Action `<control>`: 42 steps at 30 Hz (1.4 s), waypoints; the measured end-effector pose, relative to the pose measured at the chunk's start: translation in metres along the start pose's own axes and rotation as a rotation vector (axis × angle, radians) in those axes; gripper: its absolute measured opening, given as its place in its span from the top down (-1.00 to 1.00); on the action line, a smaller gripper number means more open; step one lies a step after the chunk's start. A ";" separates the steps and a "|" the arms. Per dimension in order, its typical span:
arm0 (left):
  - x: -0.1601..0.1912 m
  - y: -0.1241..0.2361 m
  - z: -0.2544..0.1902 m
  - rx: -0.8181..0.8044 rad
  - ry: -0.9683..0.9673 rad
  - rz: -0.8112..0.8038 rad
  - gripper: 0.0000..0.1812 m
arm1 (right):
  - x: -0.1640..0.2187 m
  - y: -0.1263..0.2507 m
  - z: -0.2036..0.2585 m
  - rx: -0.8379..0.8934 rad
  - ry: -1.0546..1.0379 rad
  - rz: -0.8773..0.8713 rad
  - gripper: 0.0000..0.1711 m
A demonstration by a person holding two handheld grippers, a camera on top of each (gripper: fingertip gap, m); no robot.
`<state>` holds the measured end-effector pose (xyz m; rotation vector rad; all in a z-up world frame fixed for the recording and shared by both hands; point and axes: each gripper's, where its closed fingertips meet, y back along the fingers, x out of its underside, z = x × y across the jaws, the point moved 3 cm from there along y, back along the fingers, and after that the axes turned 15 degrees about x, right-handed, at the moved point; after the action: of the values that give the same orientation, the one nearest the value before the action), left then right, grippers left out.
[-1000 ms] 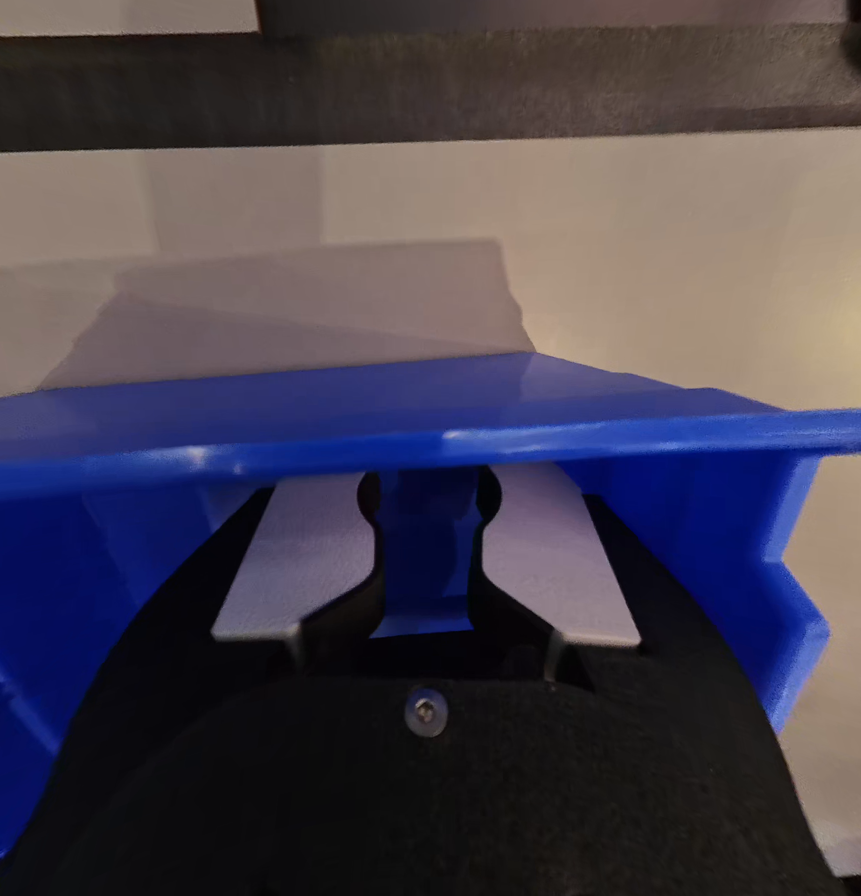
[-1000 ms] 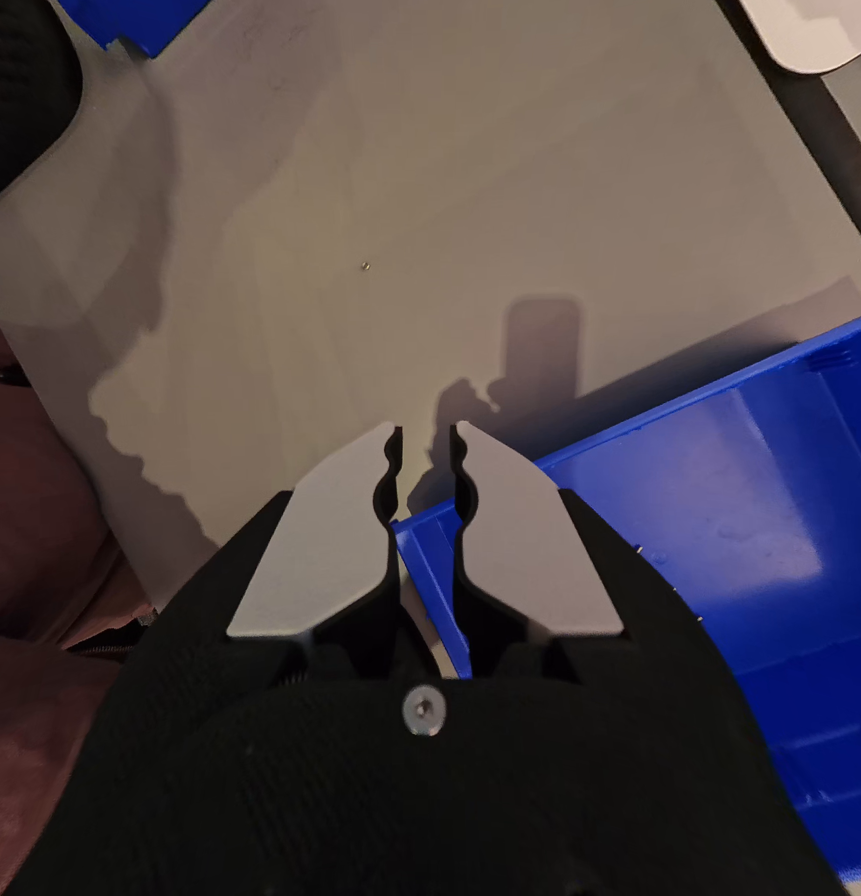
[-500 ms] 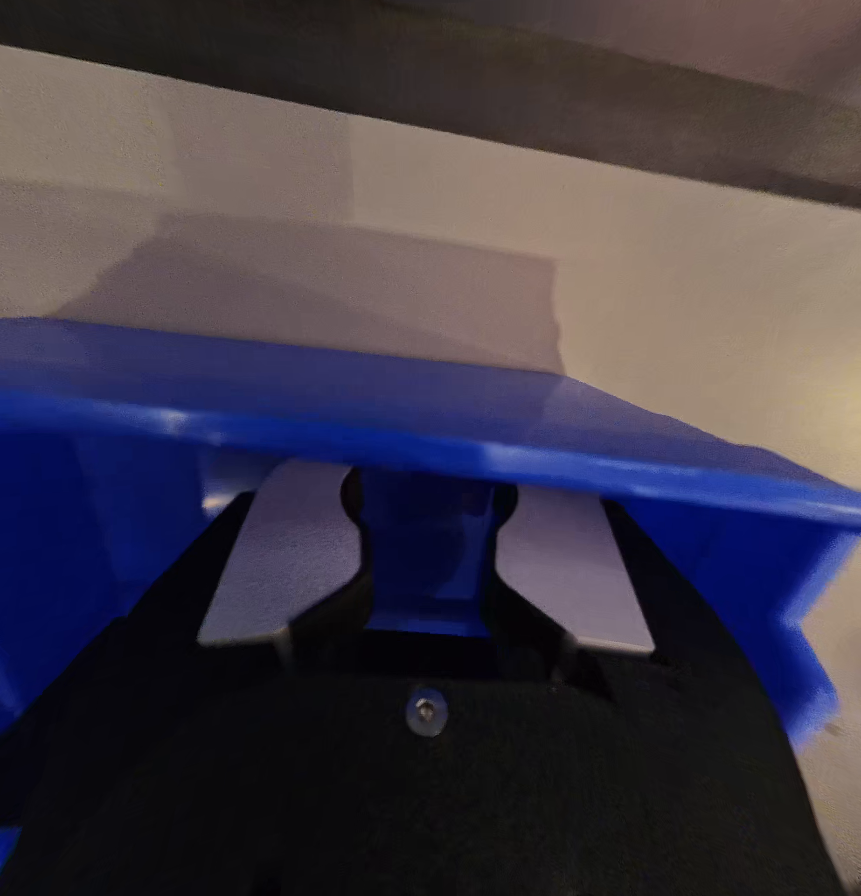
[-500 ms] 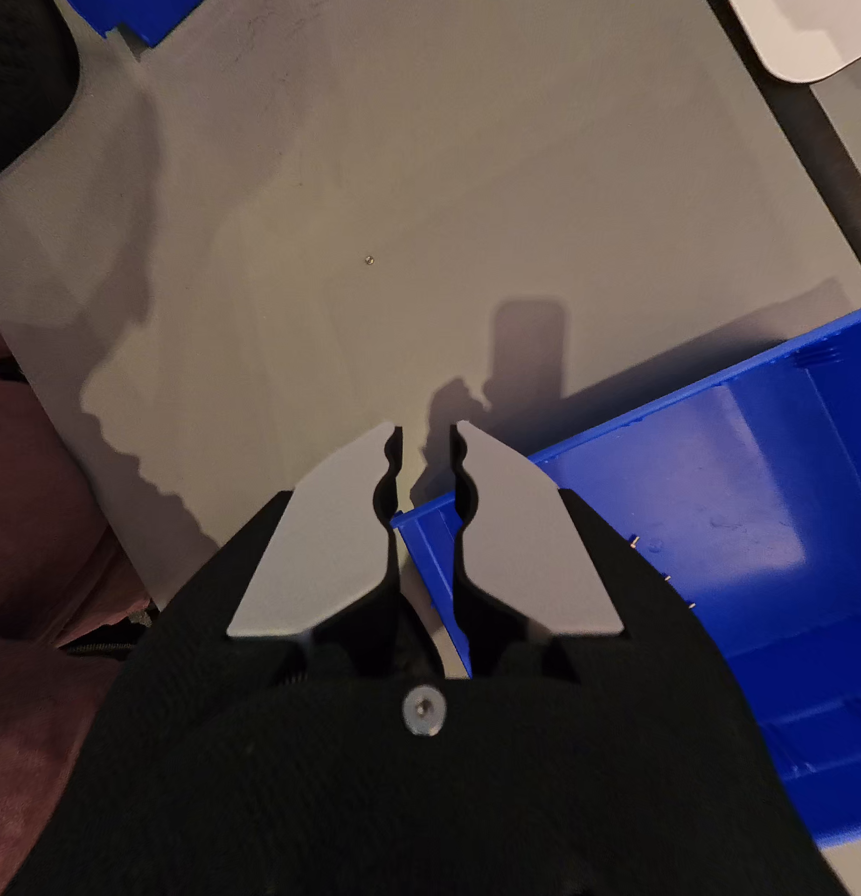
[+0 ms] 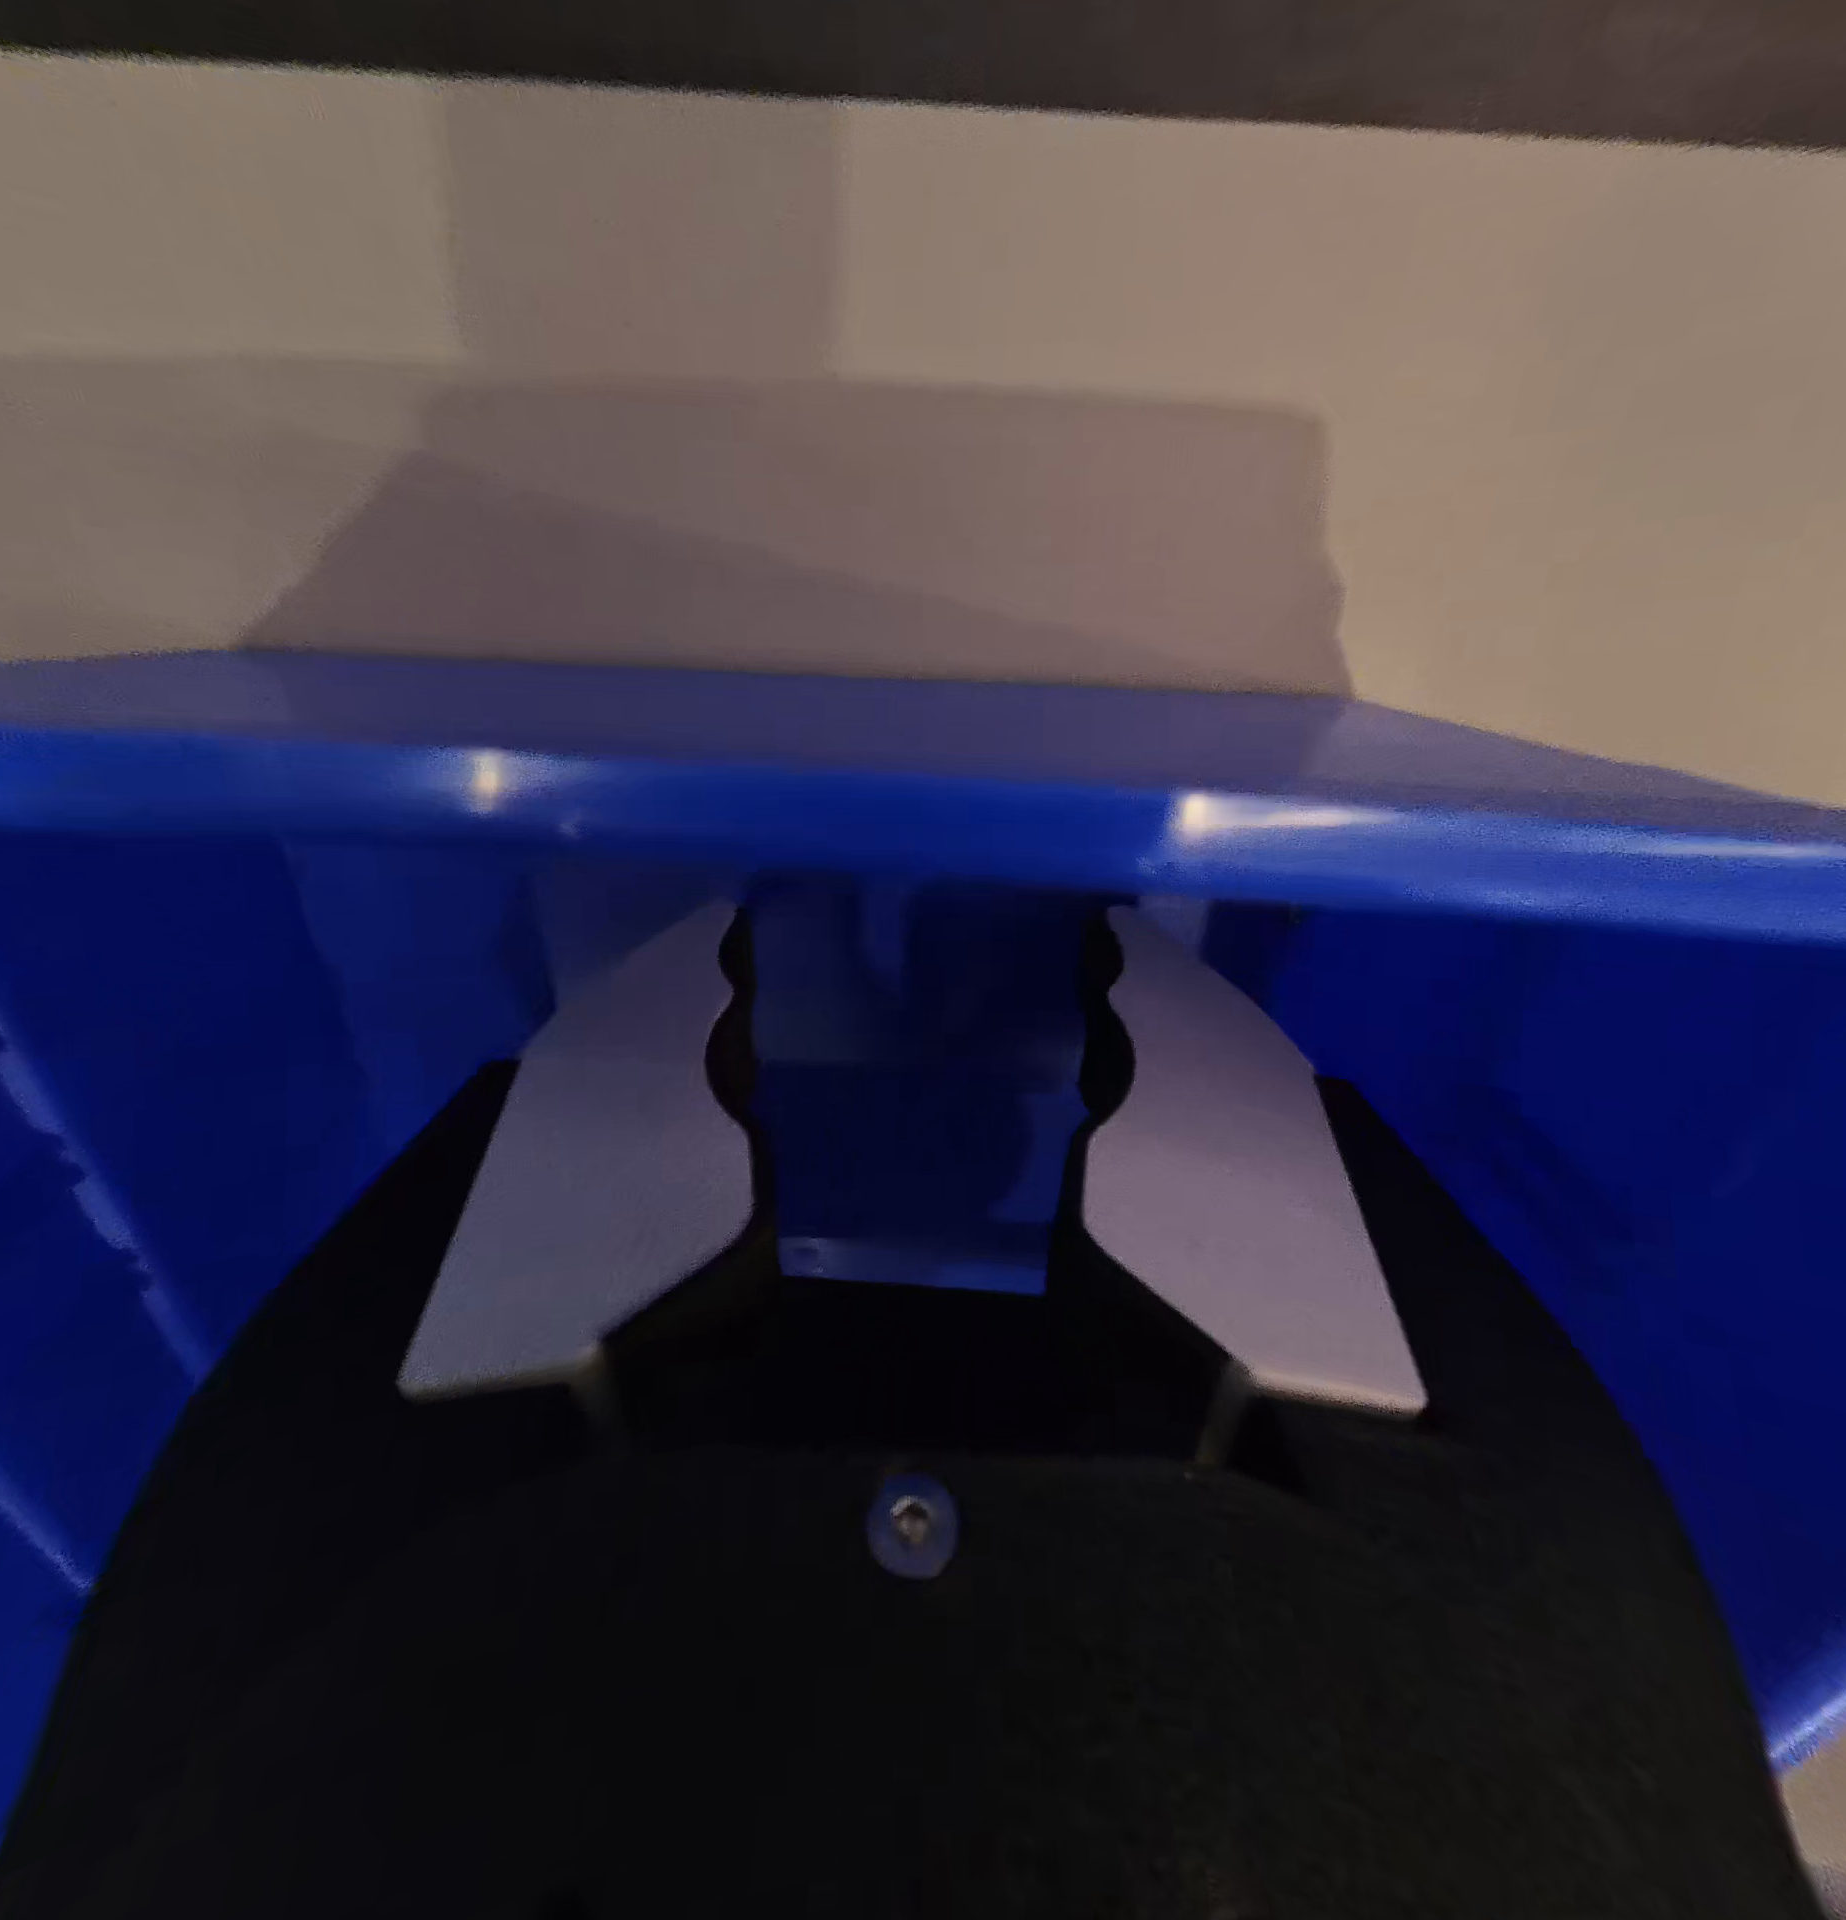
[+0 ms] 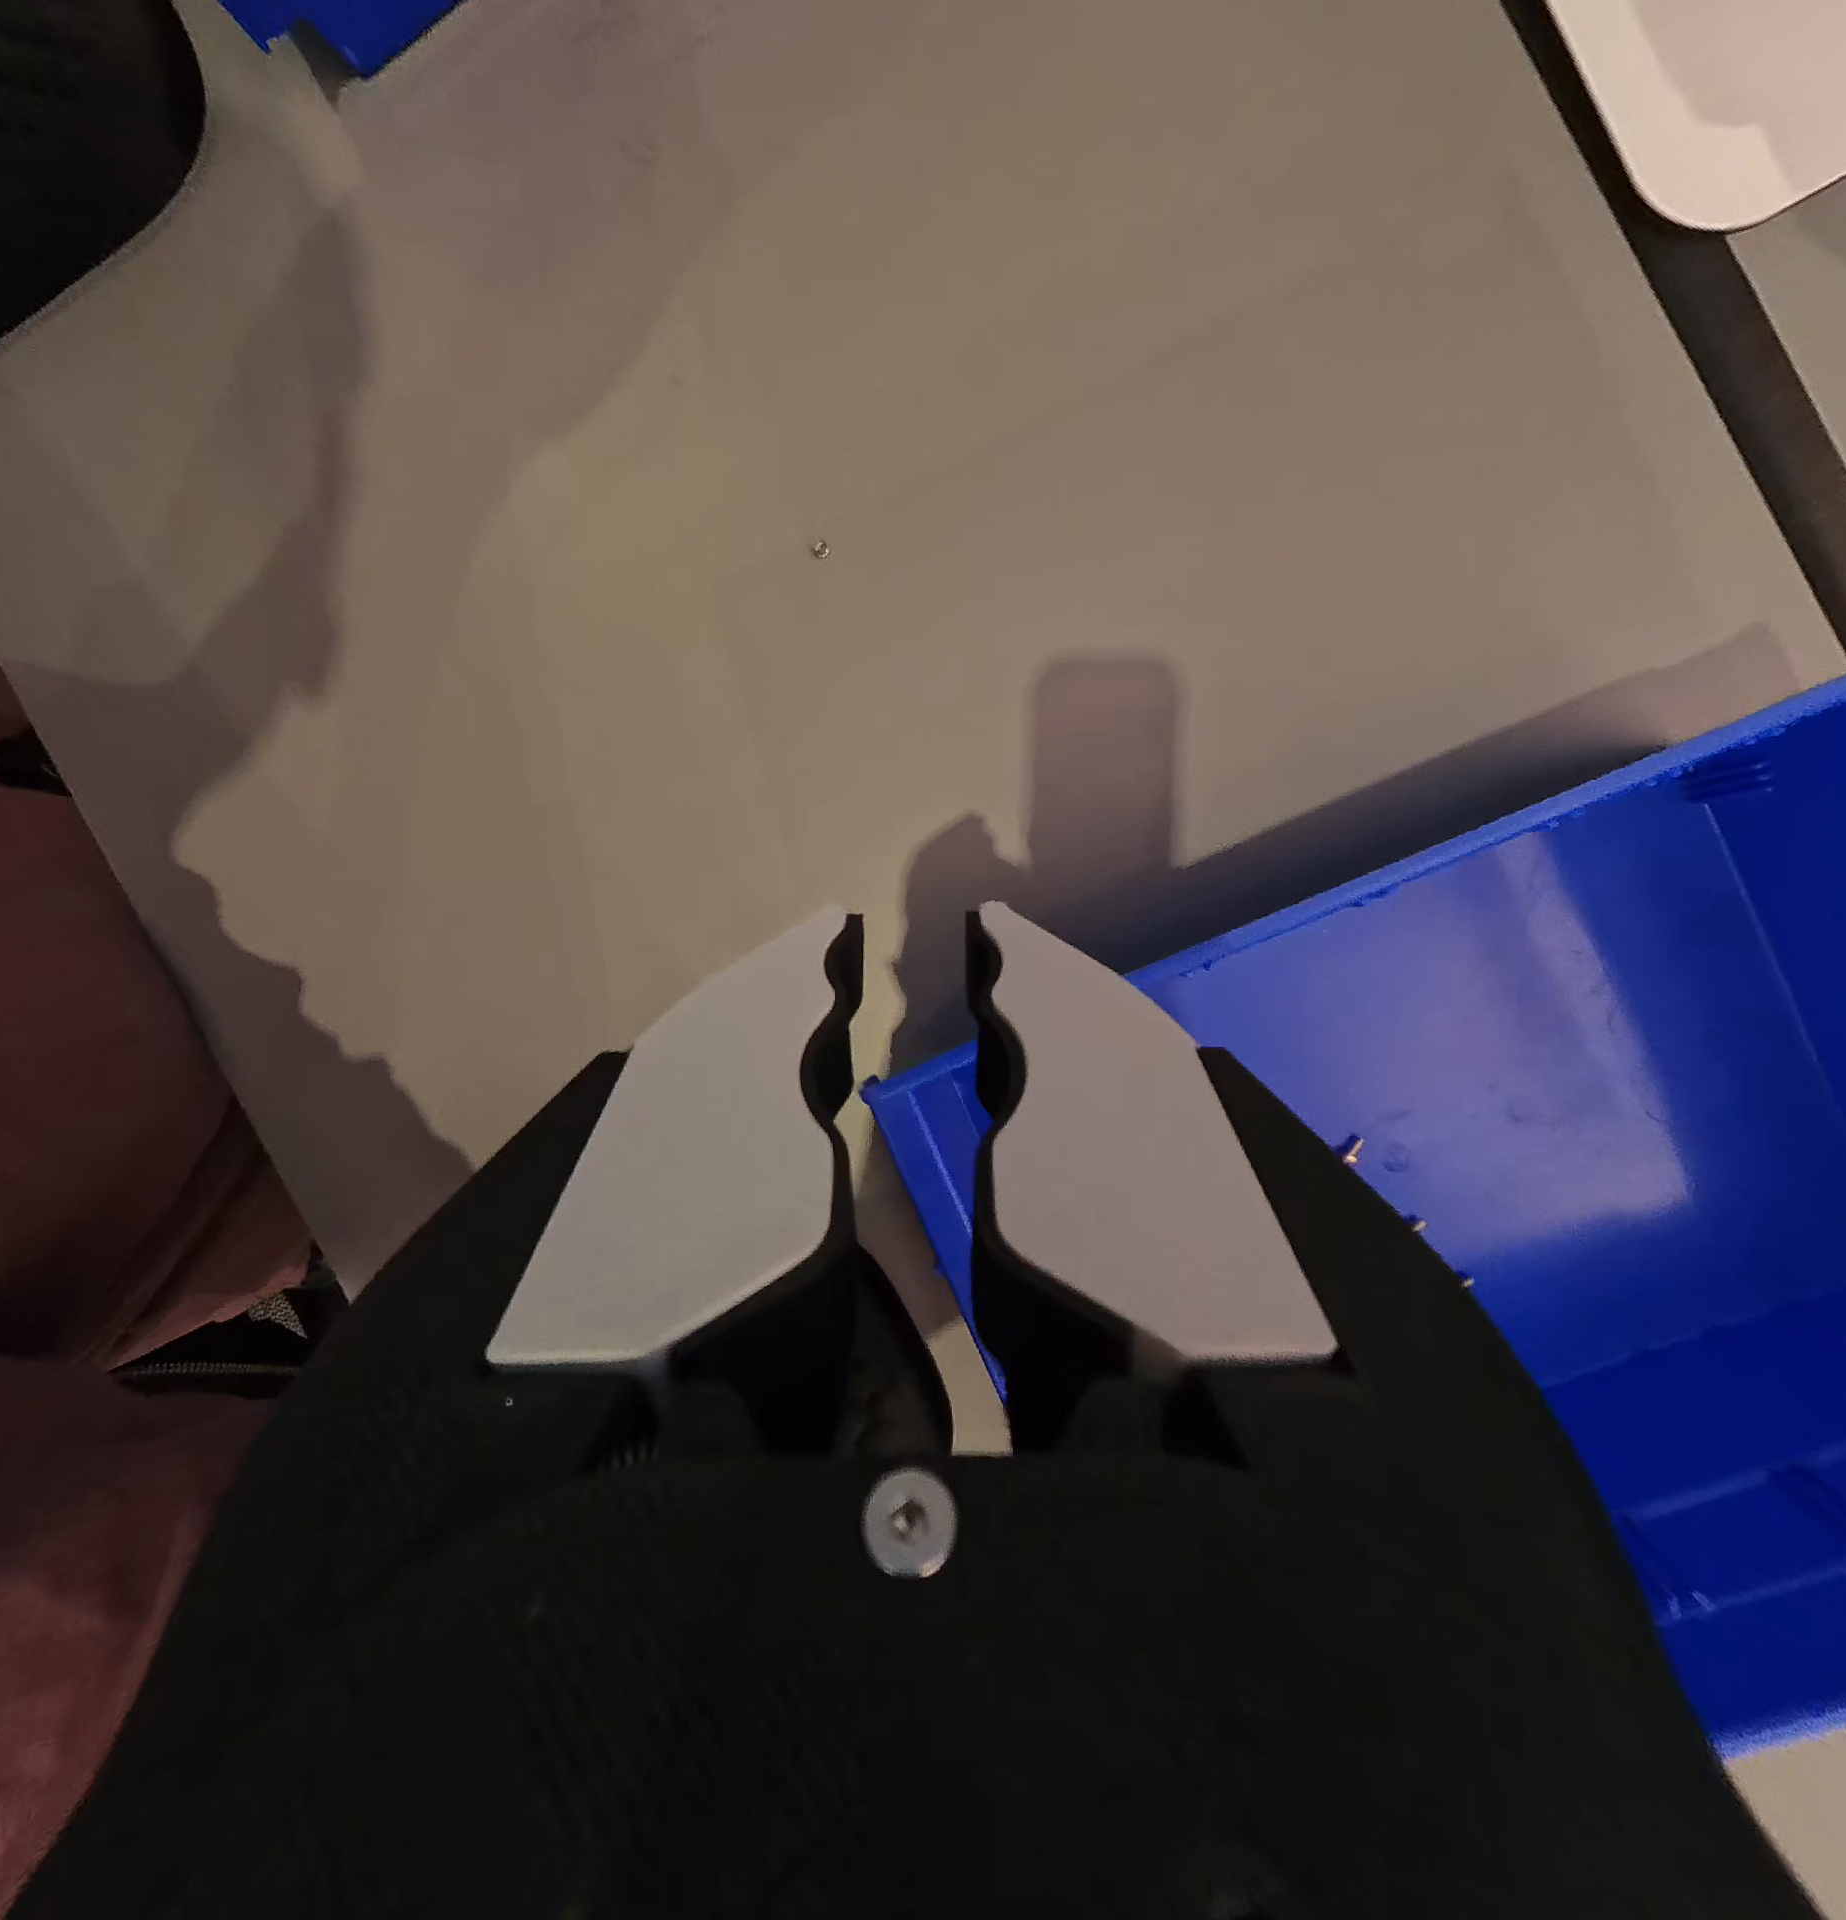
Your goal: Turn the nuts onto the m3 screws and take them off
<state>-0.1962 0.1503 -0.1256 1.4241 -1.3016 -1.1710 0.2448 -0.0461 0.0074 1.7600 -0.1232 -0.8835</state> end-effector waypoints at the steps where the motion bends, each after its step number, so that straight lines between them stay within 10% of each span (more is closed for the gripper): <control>1: 0.002 0.000 0.003 0.010 0.014 0.007 0.29 | 0.000 0.000 0.000 0.001 0.002 0.000 0.77; 24: 0.000 0.006 -0.029 0.374 0.057 -0.041 0.67 | -0.001 -0.006 0.002 0.014 0.008 0.028 0.77; 42: 0.004 0.027 -0.030 0.314 -0.064 -0.052 0.84 | -0.002 -0.005 0.006 0.012 0.031 0.026 0.77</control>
<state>-0.1721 0.1435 -0.0941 1.6639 -1.5536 -1.0864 0.2382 -0.0479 0.0035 1.7790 -0.1305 -0.8380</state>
